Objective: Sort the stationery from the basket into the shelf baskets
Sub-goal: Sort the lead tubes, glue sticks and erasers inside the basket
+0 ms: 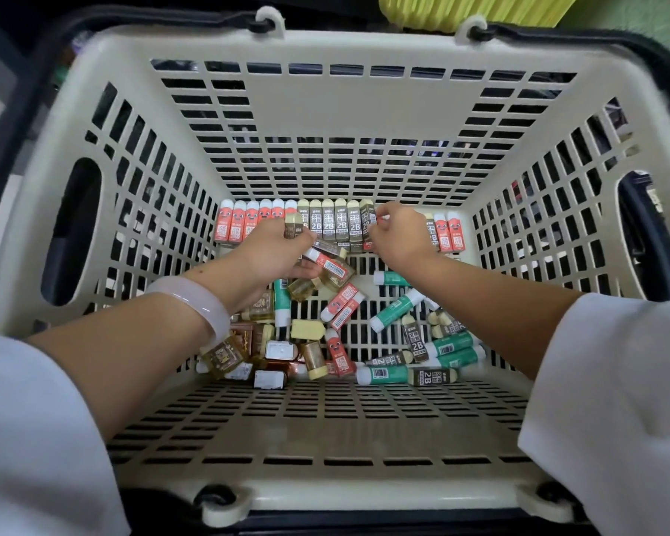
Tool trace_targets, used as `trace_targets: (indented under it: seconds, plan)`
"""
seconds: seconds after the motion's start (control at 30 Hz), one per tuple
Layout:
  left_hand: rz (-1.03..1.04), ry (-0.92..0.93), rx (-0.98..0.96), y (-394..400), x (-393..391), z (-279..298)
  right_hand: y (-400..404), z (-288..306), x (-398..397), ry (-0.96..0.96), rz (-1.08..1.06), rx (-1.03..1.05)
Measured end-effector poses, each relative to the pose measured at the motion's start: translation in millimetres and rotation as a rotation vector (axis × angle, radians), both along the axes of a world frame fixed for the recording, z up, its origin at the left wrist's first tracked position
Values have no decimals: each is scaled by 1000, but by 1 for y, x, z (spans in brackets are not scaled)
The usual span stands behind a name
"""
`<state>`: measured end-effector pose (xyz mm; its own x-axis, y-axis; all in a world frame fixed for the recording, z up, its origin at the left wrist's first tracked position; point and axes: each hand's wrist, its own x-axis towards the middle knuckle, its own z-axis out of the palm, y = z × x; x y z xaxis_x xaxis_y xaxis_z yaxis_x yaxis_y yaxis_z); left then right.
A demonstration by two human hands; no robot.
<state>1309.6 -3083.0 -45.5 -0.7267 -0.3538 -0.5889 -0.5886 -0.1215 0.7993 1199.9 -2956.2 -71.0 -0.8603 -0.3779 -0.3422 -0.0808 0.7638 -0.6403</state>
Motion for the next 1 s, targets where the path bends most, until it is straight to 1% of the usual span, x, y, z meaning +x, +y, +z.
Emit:
trace_targets:
  seconds: [0.27,0.37,0.47,0.53,0.6,0.73,0.83,0.87,0.97,1.0]
  plan:
    - [20,11,9,-1,-1,-2,-1,-5,2,13,-41,-6]
    - [11,9,10,0,0,-2,3,-5,-2,108,82,97]
    - [14,10,12,-1,0,-2,7,-4,-1,145,239,143]
    - [22,5,19,0,0,-2,5,-5,1,200,279,208]
    - [29,-4,21,-1,0,-1,0,-4,1,223,260,239]
    - [87,-13,54,-3,-1,-2,-1,1,-1,157,253,217]
    - [128,-18,76,-3,-2,-2,2,10,1,141,212,115]
    - [136,-13,91,-3,-2,-2,2,15,3,87,192,27]
    - [132,53,159,-1,-2,1,3,27,14,-319,165,-296]
    - [123,73,169,0,-2,3,4,29,17,-390,185,-345]
